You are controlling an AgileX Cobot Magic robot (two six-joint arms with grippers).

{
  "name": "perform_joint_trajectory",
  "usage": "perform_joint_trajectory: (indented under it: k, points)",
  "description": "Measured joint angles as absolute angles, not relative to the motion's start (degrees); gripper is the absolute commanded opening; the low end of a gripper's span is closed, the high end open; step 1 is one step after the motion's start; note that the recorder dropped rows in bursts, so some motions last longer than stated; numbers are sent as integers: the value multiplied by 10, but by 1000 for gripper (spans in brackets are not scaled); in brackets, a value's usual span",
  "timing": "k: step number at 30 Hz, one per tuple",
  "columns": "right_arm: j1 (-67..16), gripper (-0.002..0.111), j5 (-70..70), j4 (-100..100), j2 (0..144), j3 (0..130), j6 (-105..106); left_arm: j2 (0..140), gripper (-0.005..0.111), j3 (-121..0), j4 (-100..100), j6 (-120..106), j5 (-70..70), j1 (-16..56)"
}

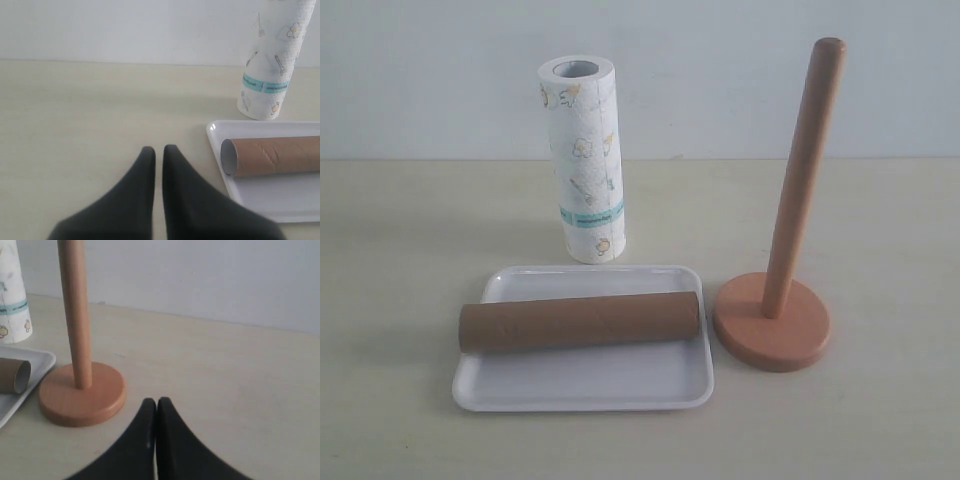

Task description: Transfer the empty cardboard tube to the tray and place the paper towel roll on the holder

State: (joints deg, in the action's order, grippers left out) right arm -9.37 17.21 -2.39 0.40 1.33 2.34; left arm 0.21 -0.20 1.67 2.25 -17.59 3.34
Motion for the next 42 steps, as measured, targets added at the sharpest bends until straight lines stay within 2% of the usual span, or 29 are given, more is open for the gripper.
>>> perform_joint_trajectory:
  k: [13,24,42]
  points:
    - [-90,0,192,5,3,2,21,2,5,-2,17,23,-176,33]
    - [-12,0,193,-3,3,2,21,2,5,-2,17,23,-176,33]
    - [-7,0,194,-5,3,0,16,2,5,-2,17,23,-176,33]
